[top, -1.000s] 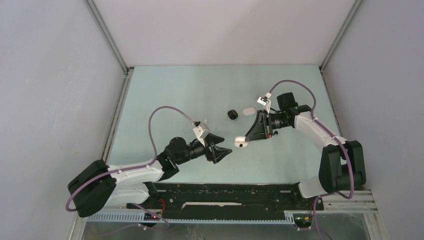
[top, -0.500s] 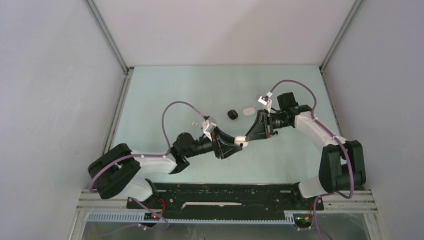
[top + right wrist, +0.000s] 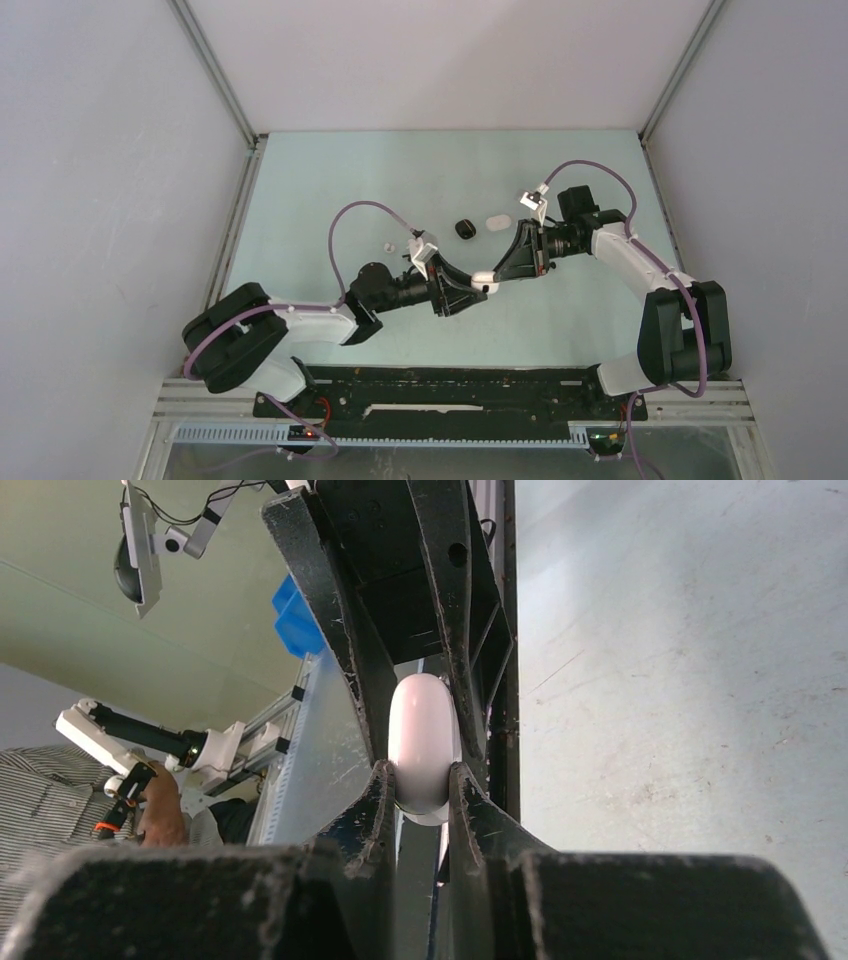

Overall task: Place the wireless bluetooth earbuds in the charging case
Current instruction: Pass from the right arm to the left

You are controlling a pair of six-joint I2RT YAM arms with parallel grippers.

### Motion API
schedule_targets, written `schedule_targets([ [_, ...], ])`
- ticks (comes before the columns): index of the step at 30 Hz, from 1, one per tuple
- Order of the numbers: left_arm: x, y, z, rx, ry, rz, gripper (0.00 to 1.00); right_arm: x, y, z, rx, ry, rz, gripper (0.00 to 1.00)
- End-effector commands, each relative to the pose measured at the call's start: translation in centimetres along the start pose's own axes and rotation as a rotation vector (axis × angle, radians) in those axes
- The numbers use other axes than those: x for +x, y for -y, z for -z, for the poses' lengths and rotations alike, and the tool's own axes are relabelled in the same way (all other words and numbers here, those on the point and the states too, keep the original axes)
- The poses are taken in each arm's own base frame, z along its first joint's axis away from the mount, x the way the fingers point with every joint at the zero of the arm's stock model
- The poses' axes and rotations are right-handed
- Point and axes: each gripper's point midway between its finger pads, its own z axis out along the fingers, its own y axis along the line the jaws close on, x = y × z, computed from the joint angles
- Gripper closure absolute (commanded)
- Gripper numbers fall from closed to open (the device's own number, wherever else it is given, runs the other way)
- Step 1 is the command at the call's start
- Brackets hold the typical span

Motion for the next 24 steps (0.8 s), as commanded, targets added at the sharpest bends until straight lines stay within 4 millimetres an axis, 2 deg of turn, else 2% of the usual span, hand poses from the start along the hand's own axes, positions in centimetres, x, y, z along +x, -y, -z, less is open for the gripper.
schedule_targets([
  [1,-1.44,1.10,-0.81,0.051,0.022,-0.027,0.57,-1.66,-1.70,0.07,-0.074,0.042,0.063,0.94],
  [5,-1.43,0.83,-0.96,0.040,0.015,-0.031,0.65,-1.57,-1.65,0.07,-0.068,0.040,0.069,0.94],
  [11,-0.94,0.58,-1.26,0.040,-0.004,-0.021,0.69,-1.42,-1.59,0.06,-0.063,0.038,0.073,0.93],
  [14,-1.15,0.83,-1.24,0.054,0.019,-0.006,0.55,-1.27,-1.43,0.08,-0.054,0.036,0.076,0.93],
  [15,-1.34,0.84,-1.19,0.053,0.033,-0.004,0.54,-1.26,-1.42,0.09,-0.054,0.036,0.075,0.92],
  [24,-0.86,1.15,-1.29,0.083,0.015,-0.009,0.86,-1.17,-1.17,0.06,-0.052,0.033,0.070,0.90],
])
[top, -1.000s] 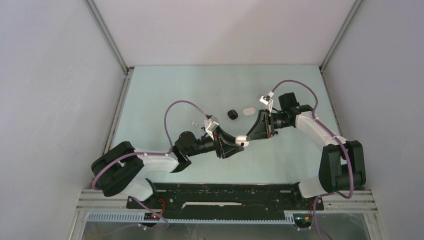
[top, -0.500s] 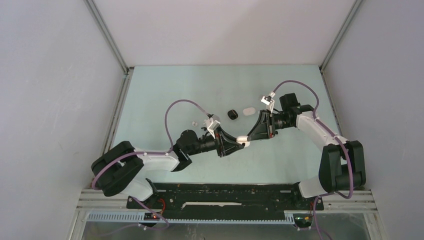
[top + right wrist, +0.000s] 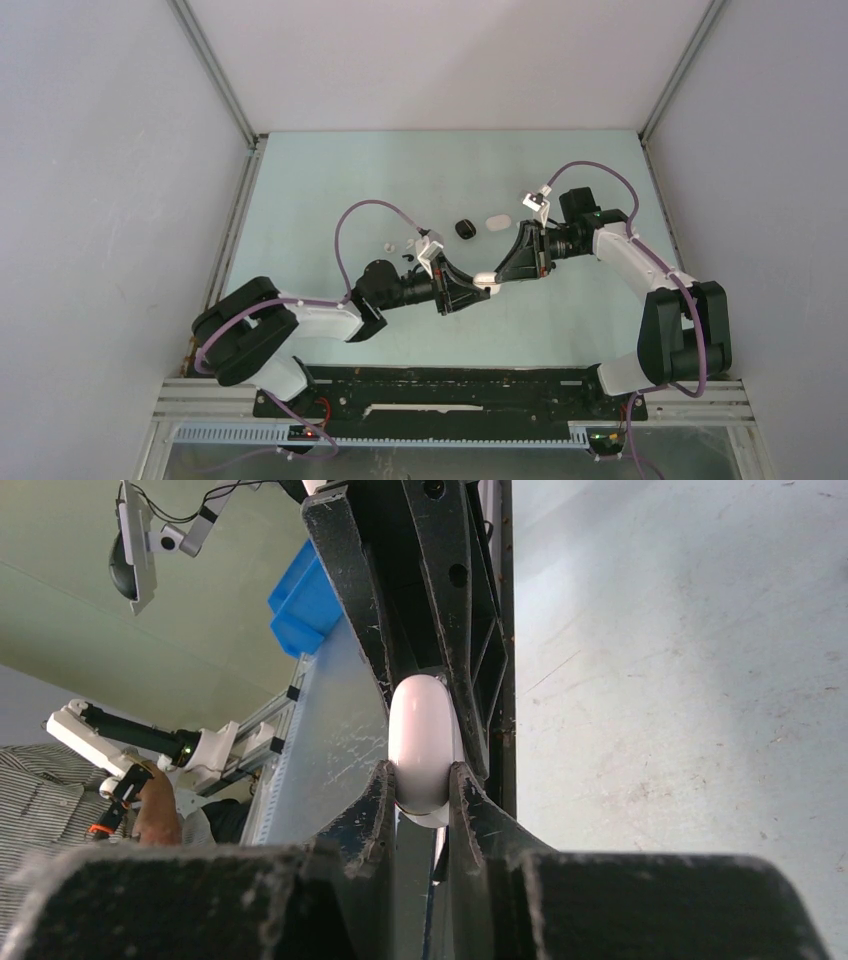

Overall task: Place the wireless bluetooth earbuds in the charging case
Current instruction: Pass from the right arm to the left, then open the charging case.

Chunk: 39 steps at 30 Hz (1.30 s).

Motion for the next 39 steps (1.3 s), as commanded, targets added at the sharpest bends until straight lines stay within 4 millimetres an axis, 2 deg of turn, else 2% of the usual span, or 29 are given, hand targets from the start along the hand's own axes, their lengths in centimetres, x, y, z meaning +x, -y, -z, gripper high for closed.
schedule_targets([
  [1,-1.6,1.5,-0.5,0.070,0.041,-0.050,0.89,-1.4,-1.0,-0.1,-0.050,0.028,0.053,0.89],
  [5,-1.0,1.2,-0.2,0.068,0.031,-0.076,1.00,-1.3,-0.8,-0.1,-0.041,0.023,0.048,0.80],
  [11,0.3,1.5,-0.1,0.082,-0.021,-0.134,1.00,-1.6,0.4,0.0,0.019,-0.004,0.023,0.56],
  [17,0.8,1.5,0.0,0.081,-0.032,-0.149,1.00,-2.1,2.0,0.2,0.115,-0.025,0.021,0.54],
  [19,0.9,1.4,0.0,0.076,-0.038,-0.143,1.00,-2.2,1.5,0.2,0.092,-0.018,0.032,0.51],
  [21,1.0,1.4,-0.1,0.075,-0.042,-0.139,1.00,-2.3,0.2,0.1,0.041,-0.005,0.062,0.44],
  [24,0.9,1.4,-0.2,0.075,-0.046,-0.133,1.00,-1.6,-0.5,-0.2,0.078,-0.045,0.160,0.33],
  [29,0.7,1.5,-0.7,0.084,-0.061,-0.126,1.00,-0.6,-1.0,-0.9,0.120,-0.112,0.240,0.32],
  [39,-0.2,2.3,-0.6,0.098,-0.052,-0.141,1.00,0.7,0.8,-1.0,0.162,-0.166,0.211,0.34],
])
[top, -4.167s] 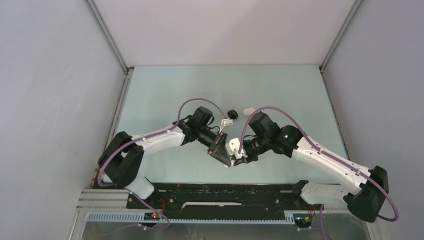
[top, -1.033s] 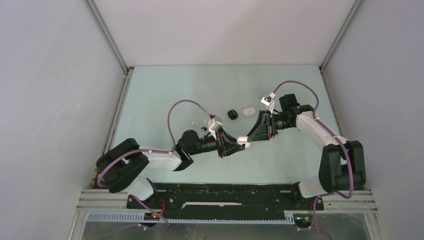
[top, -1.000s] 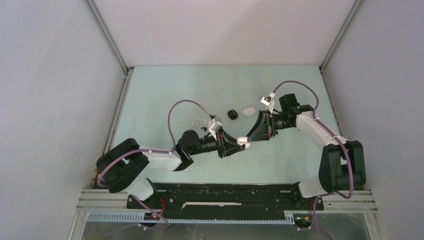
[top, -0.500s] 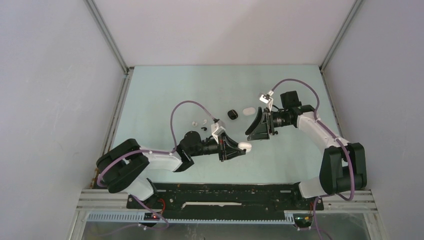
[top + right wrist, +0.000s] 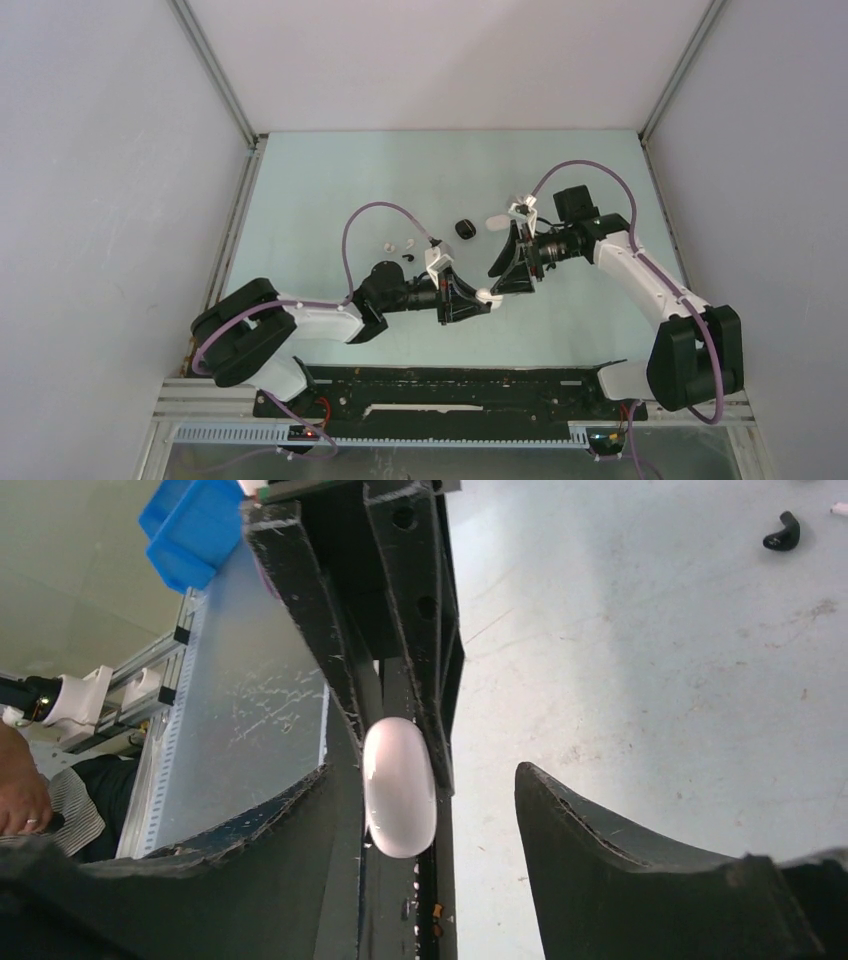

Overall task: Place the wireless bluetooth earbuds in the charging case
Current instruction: Open the charging case.

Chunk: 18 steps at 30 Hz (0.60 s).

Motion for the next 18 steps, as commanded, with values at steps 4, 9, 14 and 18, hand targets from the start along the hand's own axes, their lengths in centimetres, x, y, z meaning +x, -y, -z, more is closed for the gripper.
schedule_targets([
  [4,-3.4,1.6,-0.4,0.044,0.065,-0.088,1.00,0.4,0.8,-0.4,0.009,-0.043,0.029,0.33],
  [9,-3.0,1.9,-0.6,0.052,0.054,-0.099,1.00,1.2,1.6,-0.7,0.014,-0.068,0.006,0.35],
  [14,-2.6,2.3,-0.7,0.063,0.040,-0.114,1.00,0.7,2.3,-0.4,0.011,-0.043,-0.057,0.38],
  [18,-2.2,2.4,-0.6,0.063,0.031,-0.118,1.00,0.4,2.6,0.1,-0.007,-0.023,-0.102,0.39],
])
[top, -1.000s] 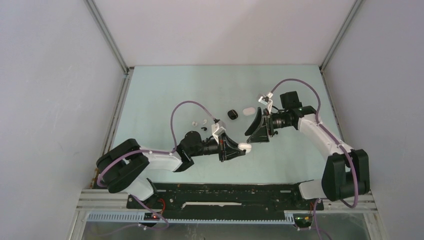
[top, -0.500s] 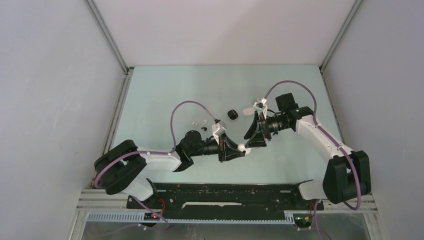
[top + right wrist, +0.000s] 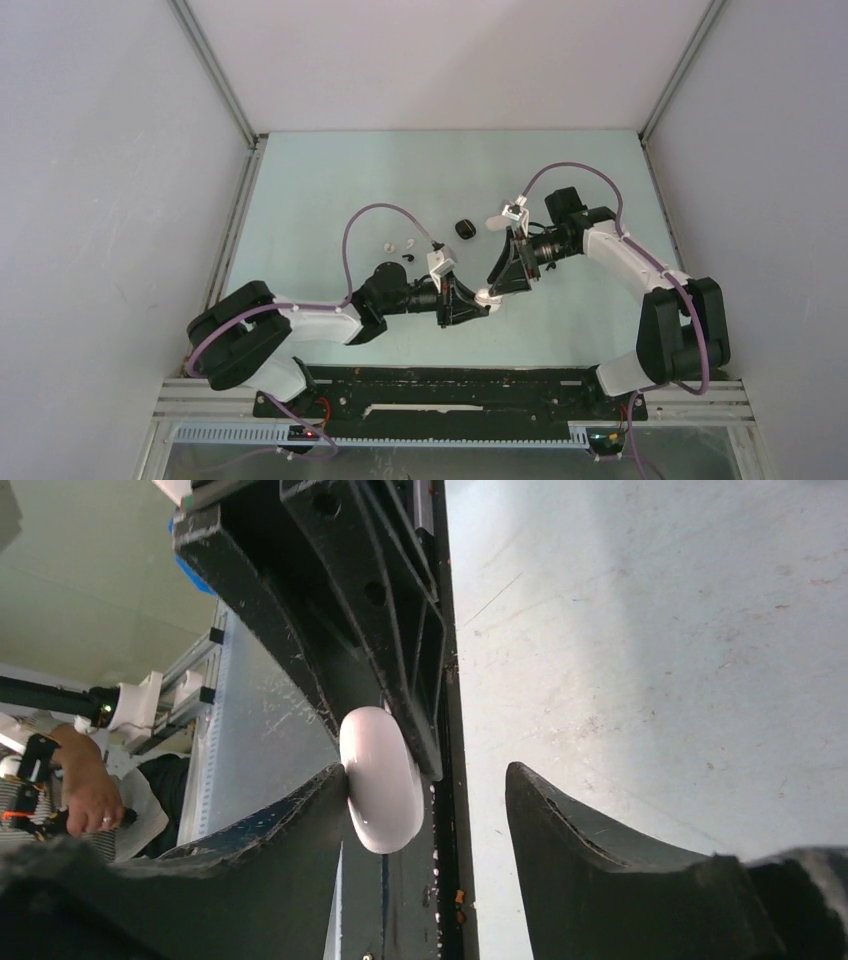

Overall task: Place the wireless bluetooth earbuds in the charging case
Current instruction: Open the charging case.

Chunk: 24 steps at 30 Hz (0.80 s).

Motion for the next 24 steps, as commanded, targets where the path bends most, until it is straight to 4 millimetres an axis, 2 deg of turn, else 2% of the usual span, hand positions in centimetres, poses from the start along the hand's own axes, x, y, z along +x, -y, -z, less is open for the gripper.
schedule_targets([
  [1,-2.9,2.5,-0.7,0.091,0.069,-0.096,1.00,-1.8,0.8,0.8,0.002,0.035,0.021,0.40],
  [12,-2.3,2.4,-0.8,0.094,0.063,-0.087,1.00,-1.9,0.8,1.1,0.002,0.046,0.014,0.40],
  [15,-2.1,2.3,-0.8,0.091,0.058,-0.080,1.00,-2.5,0.7,1.6,0.004,0.066,0.018,0.40],
  [18,-2.0,2.4,-0.7,0.095,0.065,-0.067,1.00,-4.4,-0.3,3.0,-0.010,0.129,0.022,0.39],
  [20,-2.1,2.6,-0.7,0.106,0.081,-0.049,1.00,-6.7,-2.4,4.7,-0.058,0.215,0.024,0.37],
  [22,-2.3,2.8,-0.8,0.118,0.087,-0.034,1.00,-8.4,-3.7,6.5,-0.036,0.271,0.107,0.37],
  [24,-2.7,3.0,-0.7,0.120,0.100,-0.029,1.00,-8.3,-3.7,7.6,0.030,0.258,0.160,0.37],
])
